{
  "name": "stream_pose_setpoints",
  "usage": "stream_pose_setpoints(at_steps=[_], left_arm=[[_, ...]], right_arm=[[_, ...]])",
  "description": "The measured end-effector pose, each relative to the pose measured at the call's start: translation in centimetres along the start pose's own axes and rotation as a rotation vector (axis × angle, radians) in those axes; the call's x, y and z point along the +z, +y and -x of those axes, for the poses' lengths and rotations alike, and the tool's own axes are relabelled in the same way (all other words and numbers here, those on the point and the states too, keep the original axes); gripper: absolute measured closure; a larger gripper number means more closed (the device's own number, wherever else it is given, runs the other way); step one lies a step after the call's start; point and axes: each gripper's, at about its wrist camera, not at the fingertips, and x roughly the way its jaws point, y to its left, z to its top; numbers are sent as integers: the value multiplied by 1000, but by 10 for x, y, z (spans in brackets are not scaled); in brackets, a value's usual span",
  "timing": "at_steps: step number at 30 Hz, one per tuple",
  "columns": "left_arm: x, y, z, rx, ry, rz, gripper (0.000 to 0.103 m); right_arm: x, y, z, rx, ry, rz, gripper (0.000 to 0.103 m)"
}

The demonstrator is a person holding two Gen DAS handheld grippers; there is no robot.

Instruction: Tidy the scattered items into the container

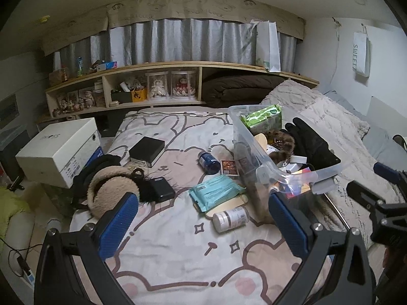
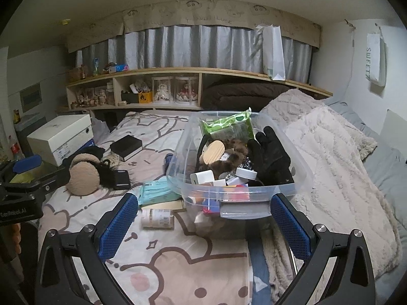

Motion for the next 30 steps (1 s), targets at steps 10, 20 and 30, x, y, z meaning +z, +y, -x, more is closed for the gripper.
stream_pose_setpoints(at_steps=[10, 20, 30], left_arm=[[-14, 7, 23, 6, -2, -6, 0], [-18, 7, 34, 12, -15, -5, 0], [-21, 3, 40, 7, -15, -2, 0]], right_arm=[[-7, 11, 24, -4, -17, -2, 0], [-12, 13, 35, -7, -23, 6, 0], [-13, 11, 40, -4, -30, 0, 0]])
